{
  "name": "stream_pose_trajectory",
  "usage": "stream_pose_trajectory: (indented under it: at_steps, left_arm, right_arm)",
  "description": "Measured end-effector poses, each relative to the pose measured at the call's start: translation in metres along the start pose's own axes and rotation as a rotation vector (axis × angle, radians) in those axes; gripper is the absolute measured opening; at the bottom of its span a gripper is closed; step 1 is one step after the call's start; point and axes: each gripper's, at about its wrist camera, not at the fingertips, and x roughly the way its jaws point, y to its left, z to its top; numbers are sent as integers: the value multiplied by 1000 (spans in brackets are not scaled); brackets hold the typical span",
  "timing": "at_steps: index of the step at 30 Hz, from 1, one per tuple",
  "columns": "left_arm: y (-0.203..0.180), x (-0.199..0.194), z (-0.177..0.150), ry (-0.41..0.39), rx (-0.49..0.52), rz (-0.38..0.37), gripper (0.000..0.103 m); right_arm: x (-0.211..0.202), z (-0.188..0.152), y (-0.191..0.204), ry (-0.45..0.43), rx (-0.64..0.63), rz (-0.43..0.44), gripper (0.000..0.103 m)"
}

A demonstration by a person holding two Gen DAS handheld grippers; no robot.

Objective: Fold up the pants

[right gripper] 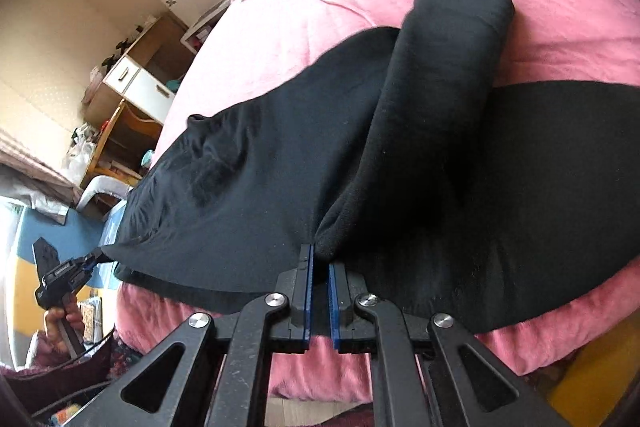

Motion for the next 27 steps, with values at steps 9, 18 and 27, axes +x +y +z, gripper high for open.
stream_pose_trajectory:
  at_steps: [9,18,27]
  left_arm:
    - [22,5,-8,47,-48,45,25]
    - [35,-30,9,3,-192,108,26]
    - [46,-5,-30,143,-400,8,35]
  right_arm:
    - [33,-15,-17,111,19,-45,6]
    - [40,-11,-18,125,-15,-72,7]
    - [48,-13,-11,128,-13,-80,7]
